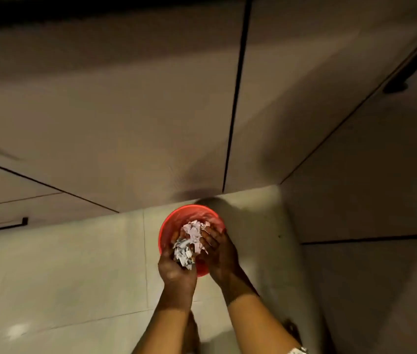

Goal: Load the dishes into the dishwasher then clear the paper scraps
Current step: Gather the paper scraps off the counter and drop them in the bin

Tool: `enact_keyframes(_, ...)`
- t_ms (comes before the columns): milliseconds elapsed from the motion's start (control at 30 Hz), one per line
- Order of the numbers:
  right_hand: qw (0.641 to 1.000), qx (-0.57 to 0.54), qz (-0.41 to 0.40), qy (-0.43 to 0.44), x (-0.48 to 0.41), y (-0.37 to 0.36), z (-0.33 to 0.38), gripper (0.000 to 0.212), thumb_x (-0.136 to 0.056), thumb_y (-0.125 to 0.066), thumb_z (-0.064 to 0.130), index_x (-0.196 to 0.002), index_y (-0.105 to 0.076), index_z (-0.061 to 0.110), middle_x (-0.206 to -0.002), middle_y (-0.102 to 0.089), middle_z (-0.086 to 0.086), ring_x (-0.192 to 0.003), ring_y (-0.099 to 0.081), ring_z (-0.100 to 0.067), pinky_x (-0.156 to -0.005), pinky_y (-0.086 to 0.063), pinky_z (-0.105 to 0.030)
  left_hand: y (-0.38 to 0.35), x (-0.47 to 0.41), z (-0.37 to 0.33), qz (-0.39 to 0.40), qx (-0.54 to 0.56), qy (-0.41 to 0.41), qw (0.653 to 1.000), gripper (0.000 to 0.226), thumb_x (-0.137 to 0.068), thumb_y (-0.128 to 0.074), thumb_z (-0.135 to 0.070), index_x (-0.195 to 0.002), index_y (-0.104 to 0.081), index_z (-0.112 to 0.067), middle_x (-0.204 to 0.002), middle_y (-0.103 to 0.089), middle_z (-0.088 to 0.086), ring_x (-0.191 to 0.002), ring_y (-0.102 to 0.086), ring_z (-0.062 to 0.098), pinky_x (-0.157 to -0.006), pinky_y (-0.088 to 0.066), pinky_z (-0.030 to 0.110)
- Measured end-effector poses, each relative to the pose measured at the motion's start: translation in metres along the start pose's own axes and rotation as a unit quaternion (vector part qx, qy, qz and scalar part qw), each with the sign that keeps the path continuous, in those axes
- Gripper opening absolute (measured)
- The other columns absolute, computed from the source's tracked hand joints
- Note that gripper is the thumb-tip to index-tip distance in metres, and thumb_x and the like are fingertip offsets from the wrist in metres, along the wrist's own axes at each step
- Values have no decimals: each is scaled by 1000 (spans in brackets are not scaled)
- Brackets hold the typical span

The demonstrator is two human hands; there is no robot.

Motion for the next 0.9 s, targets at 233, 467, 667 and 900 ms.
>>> enact_keyframes(233,996,8,-83,21,-101,19,-45,27,-98,-40,26,-95,-64,13,-78,-68,-2,-83,-58,-22,-66,-43,-28,43,-101,-6,-30,-160,19,986,57,-98,-25,-56,-118,-60,-16,-120,-61,13,-104,-58,31,-92,-42,44)
enact_keyframes(467,988,70,-119,71,-97,30,-57,25,-97,-47,22,-117,-59,14,-106,-65,-10,-98,-61,-29,-78,-51,-35,52,-93,-11,-12,-258,23,966,60,-100,-16,-55,-140,-45,-21,-136,-51,1,-127,-45,23,-101,-33,43)
enact_keyframes(667,941,254,-185,123,-86,37,-58,33,-89,-57,8,-121,-62,15,-113,-60,-3,-96,-54,-19,-64,-45,-17,60,-96,-20,24,-237,42,970,63,-95,-20,-64,-131,-53,-25,-123,-61,3,-120,-52,29,-98,-37,49)
enact_keyframes(900,868,409,-209,190,-84,42,-53,29,-87,-60,9,-115,-65,17,-112,-67,-5,-104,-60,-24,-77,-44,-21,70,-101,-34,-24,-488,-182,854,37,-96,-53,-34,-129,-58,-18,-119,-66,7,-111,-60,28,-92,-48,41)
Point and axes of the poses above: each hand's wrist, its own x-axis away from the middle knuckle, its own y-axis out of the back of the hand, z = x × y, the point moved 2 cm from there along -x, towards the middle knuckle
